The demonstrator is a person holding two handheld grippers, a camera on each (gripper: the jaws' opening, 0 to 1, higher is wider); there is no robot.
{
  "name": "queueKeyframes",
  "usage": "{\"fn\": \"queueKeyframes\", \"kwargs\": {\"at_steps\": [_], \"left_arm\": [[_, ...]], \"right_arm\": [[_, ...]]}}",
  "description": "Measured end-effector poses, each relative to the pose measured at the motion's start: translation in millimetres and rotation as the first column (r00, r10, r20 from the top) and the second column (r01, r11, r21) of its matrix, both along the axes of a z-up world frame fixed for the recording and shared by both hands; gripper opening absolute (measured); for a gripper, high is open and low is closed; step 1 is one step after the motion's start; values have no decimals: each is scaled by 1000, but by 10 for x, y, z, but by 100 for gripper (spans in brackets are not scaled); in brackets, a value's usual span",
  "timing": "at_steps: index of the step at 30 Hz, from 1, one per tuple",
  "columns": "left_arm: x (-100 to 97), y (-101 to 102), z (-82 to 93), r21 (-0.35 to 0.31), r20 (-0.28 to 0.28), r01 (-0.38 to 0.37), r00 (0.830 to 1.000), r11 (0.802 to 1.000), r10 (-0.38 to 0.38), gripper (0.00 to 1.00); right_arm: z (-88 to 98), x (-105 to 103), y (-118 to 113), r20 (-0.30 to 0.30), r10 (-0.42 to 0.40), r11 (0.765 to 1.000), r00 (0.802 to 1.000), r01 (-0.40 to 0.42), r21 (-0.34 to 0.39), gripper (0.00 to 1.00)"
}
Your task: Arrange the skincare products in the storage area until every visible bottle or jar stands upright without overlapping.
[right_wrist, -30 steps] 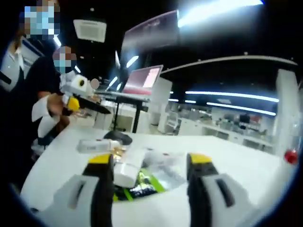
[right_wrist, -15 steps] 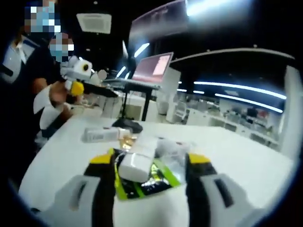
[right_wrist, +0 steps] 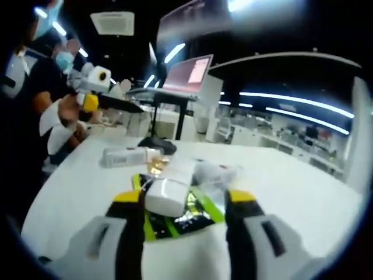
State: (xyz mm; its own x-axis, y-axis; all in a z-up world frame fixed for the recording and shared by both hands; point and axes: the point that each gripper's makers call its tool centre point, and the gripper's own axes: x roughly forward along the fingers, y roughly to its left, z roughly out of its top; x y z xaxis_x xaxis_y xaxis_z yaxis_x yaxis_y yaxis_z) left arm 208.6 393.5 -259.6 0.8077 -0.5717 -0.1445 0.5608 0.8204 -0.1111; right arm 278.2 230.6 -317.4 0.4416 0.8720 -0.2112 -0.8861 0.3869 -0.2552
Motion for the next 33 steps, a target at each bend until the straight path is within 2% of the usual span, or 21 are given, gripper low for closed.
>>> {"fn": "queueKeyframes", "kwargs": {"at_steps": [11, 15, 19, 28, 32, 33], "left_arm": [[31, -76, -66, 10, -19, 20, 1000, 1000, -20, 92], [25, -119, -55, -36, -19, 48, 999, 998, -49, 92], [27, -105, -71, -27, -22, 43, 999, 999, -44, 92], [3, 31, -69, -37, -18, 17, 1000, 999, -17, 92], [2, 93, -48, -50, -10, -2, 1000, 999, 2, 92], [4, 101, -54, -50, -13, -7, 1000, 999, 6, 92]], "right_arm": [[-74, -24, 26, -27, 2, 1000, 1000, -3, -24, 53], [-119, -26, 66, -44, 8, 999, 999, -10, -43, 53], [-186, -2, 102, -76, 3, 998, 997, -8, -65, 53], [-201, -62, 204, -80, 13, 997, 997, -19, -73, 42], [-198, -89, 233, -52, 38, 995, 998, -42, -90, 31], [-201, -87, 227, -52, 37, 995, 998, -41, -92, 32]]}}
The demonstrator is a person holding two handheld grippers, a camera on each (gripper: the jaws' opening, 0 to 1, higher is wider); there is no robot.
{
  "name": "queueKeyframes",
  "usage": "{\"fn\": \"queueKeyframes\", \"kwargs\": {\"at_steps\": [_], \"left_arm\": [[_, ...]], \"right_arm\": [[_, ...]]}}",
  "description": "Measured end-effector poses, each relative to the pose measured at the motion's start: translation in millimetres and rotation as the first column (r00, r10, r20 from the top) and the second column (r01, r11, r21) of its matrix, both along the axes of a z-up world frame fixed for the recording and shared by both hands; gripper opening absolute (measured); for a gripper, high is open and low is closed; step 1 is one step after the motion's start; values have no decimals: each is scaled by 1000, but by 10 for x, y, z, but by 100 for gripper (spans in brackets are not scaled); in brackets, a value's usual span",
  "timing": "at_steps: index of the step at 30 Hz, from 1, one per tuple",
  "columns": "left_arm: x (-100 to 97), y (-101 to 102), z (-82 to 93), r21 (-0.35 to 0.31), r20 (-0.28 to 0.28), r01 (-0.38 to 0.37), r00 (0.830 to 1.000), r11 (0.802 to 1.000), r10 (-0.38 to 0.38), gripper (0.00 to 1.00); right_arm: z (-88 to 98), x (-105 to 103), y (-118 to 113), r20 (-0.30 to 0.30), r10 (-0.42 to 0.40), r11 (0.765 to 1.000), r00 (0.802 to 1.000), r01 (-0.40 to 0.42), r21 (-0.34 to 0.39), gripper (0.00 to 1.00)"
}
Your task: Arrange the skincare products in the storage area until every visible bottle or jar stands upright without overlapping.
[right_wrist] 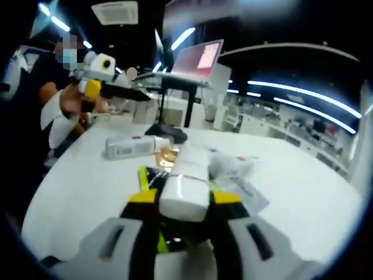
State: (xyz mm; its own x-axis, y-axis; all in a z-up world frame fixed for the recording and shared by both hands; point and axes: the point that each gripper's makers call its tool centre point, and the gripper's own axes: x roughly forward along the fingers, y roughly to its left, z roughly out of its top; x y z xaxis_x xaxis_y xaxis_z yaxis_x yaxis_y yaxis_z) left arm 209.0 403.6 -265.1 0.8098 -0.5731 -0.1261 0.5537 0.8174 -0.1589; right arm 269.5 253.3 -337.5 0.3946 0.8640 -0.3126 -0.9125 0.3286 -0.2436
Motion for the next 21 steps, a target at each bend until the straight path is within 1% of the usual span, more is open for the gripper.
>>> {"fn": "queueKeyframes", "kwargs": {"at_steps": [3, 6, 11, 16, 21], "left_arm": [[-13, 10, -11, 3, -6, -4, 1000, 1000, 4, 92], [-33, 7, 21, 8, -1, -3, 1000, 1000, 3, 92], [-46, 17, 18, 35, -5, -4, 1000, 999, 4, 93], [-45, 49, 8, 30, -12, -11, 1000, 1000, 12, 93], [-82, 55, -6, 33, -14, -9, 1000, 999, 9, 93]], "right_arm": [[6, 15, 4, 1, -5, 1000, 1000, 5, 1, 32], [7, 23, 11, 3, -12, 1000, 1000, 12, 0, 31], [13, 22, 35, 15, -18, 1000, 1000, 18, -9, 31], [10, 29, 58, 13, -27, 1000, 1000, 27, -4, 31], [11, 30, 62, 24, -35, 999, 999, 36, -10, 31]]}}
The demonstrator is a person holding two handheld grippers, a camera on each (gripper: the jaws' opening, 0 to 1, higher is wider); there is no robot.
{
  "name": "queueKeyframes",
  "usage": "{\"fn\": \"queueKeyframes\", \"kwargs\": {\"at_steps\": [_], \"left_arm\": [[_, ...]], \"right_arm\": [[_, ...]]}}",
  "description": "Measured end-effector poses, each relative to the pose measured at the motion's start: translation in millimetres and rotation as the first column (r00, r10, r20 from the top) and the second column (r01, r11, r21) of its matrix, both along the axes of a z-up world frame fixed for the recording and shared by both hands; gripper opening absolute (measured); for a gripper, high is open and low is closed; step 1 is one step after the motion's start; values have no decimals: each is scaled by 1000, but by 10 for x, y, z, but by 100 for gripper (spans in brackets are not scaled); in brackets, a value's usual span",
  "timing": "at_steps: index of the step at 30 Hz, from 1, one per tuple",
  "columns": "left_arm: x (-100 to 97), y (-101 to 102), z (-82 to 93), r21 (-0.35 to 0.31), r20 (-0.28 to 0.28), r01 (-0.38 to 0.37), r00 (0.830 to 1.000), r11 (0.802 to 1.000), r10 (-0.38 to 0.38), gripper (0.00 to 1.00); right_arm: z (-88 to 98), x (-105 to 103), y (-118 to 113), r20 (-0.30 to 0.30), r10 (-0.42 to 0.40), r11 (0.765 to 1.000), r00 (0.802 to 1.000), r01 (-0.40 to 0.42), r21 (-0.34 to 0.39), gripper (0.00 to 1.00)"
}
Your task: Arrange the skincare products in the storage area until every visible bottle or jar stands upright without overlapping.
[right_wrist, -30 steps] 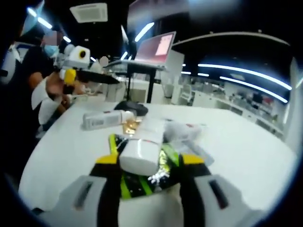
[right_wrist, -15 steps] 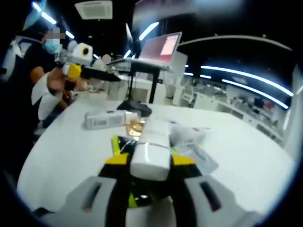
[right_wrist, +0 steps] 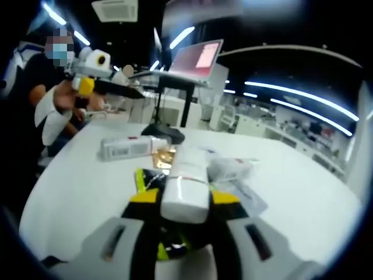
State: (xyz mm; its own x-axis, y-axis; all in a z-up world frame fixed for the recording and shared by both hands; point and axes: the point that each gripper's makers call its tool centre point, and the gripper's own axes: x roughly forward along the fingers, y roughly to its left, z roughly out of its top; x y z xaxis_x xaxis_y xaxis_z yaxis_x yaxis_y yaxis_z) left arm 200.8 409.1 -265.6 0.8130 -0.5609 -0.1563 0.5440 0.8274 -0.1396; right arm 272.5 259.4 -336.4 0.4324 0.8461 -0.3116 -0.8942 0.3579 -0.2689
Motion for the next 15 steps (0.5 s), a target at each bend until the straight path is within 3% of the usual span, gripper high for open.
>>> {"fn": "queueKeyframes", "kwargs": {"at_steps": [15], "left_arm": [[-141, -62, -40, 37, -13, 26, 1000, 999, -25, 94]], "right_arm": [[-1, 7, -8, 7, -42, 999, 999, 42, -1, 31]]}}
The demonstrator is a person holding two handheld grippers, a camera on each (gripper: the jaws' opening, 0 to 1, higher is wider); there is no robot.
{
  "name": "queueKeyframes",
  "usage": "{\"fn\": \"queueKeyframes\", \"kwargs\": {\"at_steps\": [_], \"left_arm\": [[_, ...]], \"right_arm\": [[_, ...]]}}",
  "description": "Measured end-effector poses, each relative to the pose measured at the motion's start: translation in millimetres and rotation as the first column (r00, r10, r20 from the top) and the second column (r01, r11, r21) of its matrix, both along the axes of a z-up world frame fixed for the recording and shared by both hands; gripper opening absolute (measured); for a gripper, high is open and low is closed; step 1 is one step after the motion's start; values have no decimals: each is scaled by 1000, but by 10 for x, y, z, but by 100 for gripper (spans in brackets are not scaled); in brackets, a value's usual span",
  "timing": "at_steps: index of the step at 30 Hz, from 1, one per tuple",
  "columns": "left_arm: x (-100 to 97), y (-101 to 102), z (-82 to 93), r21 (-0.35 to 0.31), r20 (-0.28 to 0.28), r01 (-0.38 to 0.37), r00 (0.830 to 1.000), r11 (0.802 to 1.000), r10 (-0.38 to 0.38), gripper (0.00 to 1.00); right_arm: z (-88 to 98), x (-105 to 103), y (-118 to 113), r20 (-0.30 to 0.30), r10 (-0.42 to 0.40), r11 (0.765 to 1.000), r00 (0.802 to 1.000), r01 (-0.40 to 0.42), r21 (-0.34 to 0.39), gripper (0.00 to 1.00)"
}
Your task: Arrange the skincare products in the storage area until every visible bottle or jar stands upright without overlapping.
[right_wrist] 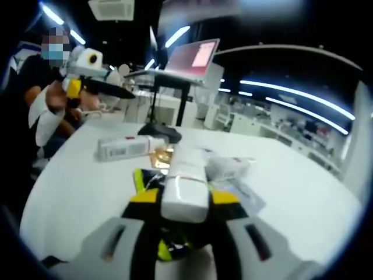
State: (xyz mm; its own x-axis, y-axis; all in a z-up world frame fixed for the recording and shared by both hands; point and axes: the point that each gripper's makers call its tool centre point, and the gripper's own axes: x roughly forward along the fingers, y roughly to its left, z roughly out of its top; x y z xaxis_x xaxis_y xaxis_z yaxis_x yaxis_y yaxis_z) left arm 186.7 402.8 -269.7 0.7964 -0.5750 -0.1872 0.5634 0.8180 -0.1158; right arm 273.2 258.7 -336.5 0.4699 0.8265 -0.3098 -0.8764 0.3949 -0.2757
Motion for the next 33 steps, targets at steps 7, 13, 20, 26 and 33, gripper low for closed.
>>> {"fn": "queueKeyframes", "kwargs": {"at_steps": [7, 13, 20, 26, 33], "left_arm": [[-8, 24, 22, -4, 5, 0, 1000, 1000, 0, 94], [-4, 46, -13, -1, -7, -4, 1000, 1000, 4, 94], [-1, 36, -19, 0, -8, 1, 1000, 1000, -1, 94], [9, 51, -31, -3, -13, -3, 1000, 1000, 3, 94], [0, 54, -36, -2, -14, -7, 1000, 1000, 7, 94]], "right_arm": [[23, -26, 9, 40, 7, 1000, 999, -6, -24, 30], [55, -87, 45, 105, 30, 998, 994, -25, -51, 30], [73, -90, 48, 134, 34, 998, 990, -26, -64, 30], [99, -119, 60, 188, 45, 996, 981, -28, -89, 30], [165, -134, 51, 283, 53, 992, 958, -18, -125, 30]]}}
